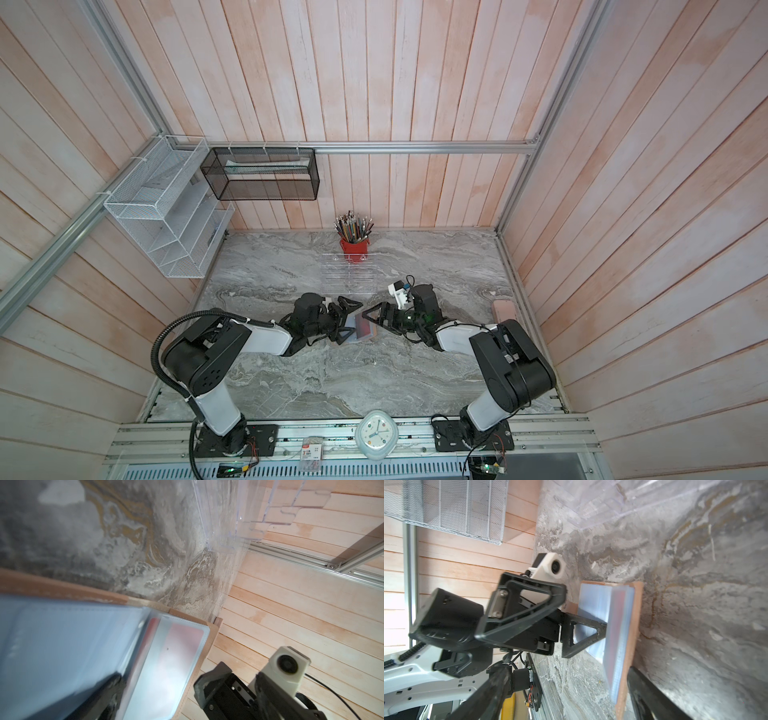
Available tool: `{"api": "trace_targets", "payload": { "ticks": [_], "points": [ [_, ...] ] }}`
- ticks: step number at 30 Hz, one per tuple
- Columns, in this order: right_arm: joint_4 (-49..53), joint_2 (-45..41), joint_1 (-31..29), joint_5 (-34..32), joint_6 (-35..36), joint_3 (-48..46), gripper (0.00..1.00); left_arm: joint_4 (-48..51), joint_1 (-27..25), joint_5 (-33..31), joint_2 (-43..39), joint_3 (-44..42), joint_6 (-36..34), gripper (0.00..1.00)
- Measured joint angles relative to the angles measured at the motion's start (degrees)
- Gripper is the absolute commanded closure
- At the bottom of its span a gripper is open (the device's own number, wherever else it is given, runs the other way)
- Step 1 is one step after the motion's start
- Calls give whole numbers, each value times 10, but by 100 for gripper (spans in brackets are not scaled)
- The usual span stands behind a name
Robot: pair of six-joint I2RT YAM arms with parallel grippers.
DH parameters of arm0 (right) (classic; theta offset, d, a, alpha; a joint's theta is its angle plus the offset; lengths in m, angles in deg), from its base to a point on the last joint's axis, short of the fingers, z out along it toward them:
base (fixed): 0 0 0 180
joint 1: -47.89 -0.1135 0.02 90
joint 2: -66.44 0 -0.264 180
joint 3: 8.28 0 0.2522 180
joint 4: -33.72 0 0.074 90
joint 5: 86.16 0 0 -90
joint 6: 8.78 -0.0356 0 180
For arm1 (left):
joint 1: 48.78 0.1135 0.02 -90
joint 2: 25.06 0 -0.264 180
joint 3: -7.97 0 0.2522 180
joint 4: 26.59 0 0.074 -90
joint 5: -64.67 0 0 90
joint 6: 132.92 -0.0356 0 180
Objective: Take the credit cards out of the card holder
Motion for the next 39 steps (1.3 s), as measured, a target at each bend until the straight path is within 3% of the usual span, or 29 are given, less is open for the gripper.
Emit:
{"api": "trace_targets", "payload": {
  "ticks": [39],
  "points": [
    [26,93,-26,-19,34,22,14,-63,15,11,0,-39,11,0]
  ]
}}
